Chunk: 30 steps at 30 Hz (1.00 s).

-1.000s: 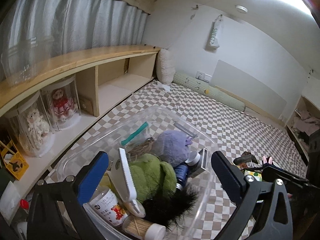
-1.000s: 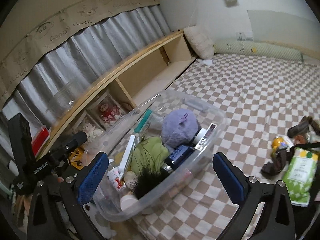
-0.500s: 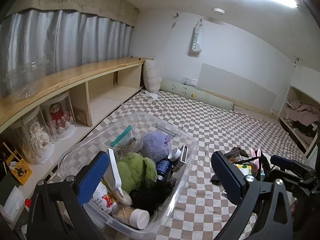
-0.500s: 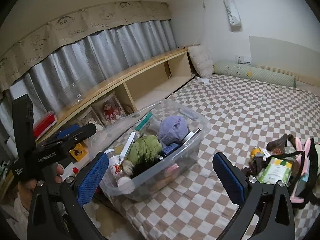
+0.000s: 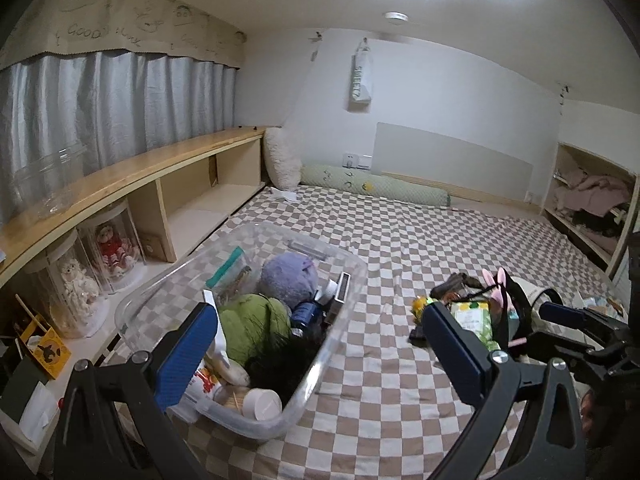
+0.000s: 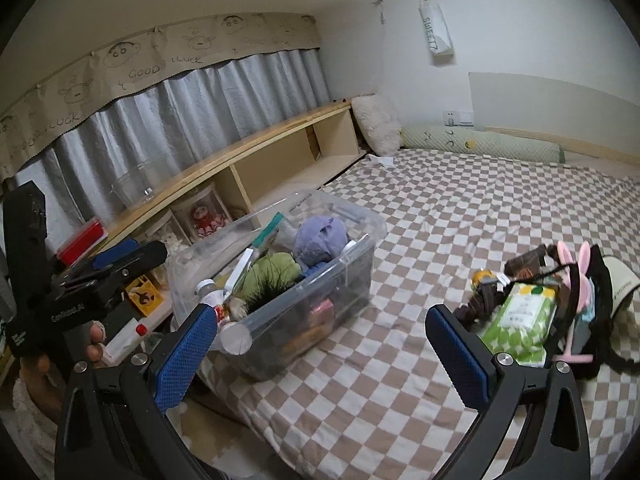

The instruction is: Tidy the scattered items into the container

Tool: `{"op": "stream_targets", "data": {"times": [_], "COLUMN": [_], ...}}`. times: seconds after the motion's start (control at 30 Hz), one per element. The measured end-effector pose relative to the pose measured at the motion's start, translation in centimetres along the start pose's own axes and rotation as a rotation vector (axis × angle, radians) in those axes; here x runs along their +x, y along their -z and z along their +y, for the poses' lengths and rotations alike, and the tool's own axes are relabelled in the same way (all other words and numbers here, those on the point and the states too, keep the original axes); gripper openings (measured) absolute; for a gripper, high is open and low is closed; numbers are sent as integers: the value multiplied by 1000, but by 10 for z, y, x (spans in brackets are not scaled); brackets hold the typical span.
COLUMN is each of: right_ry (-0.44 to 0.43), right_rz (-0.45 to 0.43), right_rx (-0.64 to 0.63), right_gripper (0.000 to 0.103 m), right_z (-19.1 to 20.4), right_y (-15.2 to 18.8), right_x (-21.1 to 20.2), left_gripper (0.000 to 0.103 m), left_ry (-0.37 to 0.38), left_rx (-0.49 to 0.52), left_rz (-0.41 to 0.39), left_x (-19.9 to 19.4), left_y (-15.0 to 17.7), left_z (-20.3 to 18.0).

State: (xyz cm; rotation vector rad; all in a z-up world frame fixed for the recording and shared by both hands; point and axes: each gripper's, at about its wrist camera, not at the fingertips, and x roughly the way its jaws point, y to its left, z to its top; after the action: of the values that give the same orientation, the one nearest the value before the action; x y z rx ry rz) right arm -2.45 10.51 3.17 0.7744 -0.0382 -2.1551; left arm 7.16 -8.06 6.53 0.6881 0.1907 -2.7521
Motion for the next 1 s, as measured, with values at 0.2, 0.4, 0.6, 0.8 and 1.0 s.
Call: {"op": "stream_targets", "data": {"times": [0.2, 0.4, 0.6, 0.8, 1.0], "right_ry": [-2, 21, 83, 80, 81], "right_rz": [-4, -8, 1, 1, -7], "right_rx": [31, 41, -1, -21, -37], "right_gripper": [103, 103, 103, 103, 103], "right_z": [-4, -6, 0, 4, 6], "right_y": [15, 29, 41, 50, 51], "right_x": [-9, -13, -12, -16, -20], "left_gripper": [103, 103, 103, 103, 103], "left_ry": [10, 27, 44, 60, 56], "left_rx": [54, 92, 120, 127, 144], "left_rz": [13, 26, 14, 31, 45], "left_x": [-4, -9, -17, -18, -18], "left_y": [14, 26, 35, 44, 51], "left_z": [-14, -24, -34, -35, -34]}}
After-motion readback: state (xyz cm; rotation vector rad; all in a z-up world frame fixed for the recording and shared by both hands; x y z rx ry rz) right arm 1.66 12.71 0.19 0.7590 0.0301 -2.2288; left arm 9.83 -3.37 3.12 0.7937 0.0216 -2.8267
